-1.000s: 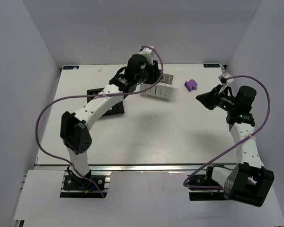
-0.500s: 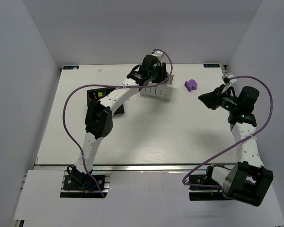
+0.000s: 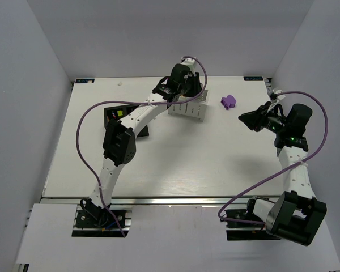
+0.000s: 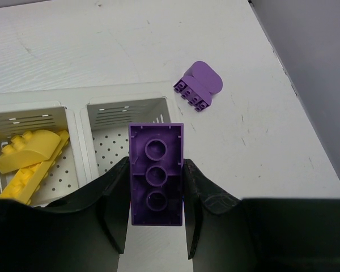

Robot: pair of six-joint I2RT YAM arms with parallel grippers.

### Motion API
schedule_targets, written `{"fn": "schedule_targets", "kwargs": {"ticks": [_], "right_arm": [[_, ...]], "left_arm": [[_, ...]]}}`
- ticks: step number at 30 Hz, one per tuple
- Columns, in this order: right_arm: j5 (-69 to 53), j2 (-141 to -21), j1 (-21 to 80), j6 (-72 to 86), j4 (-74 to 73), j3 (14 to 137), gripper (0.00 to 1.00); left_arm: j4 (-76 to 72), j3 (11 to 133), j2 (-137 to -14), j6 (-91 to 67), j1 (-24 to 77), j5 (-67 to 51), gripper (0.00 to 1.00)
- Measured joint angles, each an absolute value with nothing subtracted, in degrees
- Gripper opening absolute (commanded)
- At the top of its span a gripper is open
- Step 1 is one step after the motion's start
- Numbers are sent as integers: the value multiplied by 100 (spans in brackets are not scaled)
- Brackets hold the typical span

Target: Sort the legos into containers by color

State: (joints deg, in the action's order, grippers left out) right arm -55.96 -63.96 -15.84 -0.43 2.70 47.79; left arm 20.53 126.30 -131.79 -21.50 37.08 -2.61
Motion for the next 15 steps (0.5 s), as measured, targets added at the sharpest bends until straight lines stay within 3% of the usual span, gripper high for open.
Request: {"fn": "schedule_targets", "kwargs": {"ticks": [4,10,15], "right_arm": [[-5649,-6401,-1614,-40,272,4779,31],[-5719,-6414,-1647,-40,276,4779,32],[-5747,-6416,-1688,-40,276,4779,33]], "left_arm": [[1981,12713,-13356,-2147,3708,-191,52],[1887,12862,-13649,-2180,3708,-154,76],[1837,12929,-13769,-2213,3708,-143,77]]}}
